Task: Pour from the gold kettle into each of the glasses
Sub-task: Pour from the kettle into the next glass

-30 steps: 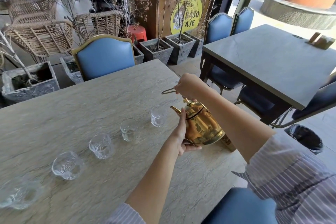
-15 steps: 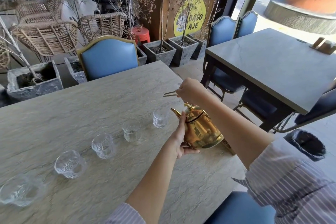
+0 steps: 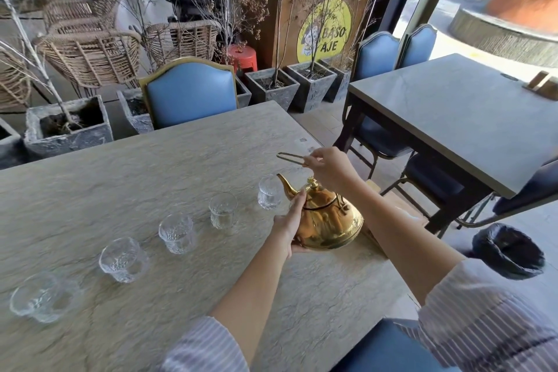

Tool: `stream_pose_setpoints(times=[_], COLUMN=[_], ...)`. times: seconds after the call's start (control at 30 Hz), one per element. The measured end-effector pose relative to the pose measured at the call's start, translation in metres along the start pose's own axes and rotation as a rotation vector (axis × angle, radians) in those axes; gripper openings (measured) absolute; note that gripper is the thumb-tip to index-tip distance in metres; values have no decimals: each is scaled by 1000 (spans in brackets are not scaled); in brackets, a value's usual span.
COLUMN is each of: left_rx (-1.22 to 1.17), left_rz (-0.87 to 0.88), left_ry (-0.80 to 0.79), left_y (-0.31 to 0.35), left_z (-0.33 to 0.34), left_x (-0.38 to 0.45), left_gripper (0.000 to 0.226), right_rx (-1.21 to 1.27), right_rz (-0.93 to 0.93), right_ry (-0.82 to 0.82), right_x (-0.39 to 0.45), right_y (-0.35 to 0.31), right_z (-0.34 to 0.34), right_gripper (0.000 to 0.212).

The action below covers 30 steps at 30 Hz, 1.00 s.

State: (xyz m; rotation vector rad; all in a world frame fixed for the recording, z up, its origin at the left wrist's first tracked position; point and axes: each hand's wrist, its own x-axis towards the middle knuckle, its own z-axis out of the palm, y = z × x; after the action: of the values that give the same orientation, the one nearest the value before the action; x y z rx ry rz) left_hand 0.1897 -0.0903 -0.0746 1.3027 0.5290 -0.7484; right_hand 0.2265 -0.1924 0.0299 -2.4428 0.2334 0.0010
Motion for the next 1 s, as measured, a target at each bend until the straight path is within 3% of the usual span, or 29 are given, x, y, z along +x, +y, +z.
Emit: stream_pose_setpoints(times=[0.23, 0.6, 1.0], left_rx=[-53, -127, -132], left_rz=[60, 44, 11], left_ry=[50, 134, 45], left_y=[-3, -21, -23], left_z=[-17, -56, -69], left_x=[-7, -15, -40], left_gripper=[125, 142, 108], right_rx=[30, 2, -206], right_rz=[-71, -151, -176], right_ry=[-32, -134, -212], right_x=[-14, -23, -22], right_y=[-11, -49, -88], right_z=[0, 29, 50], right_gripper=[30, 25, 30])
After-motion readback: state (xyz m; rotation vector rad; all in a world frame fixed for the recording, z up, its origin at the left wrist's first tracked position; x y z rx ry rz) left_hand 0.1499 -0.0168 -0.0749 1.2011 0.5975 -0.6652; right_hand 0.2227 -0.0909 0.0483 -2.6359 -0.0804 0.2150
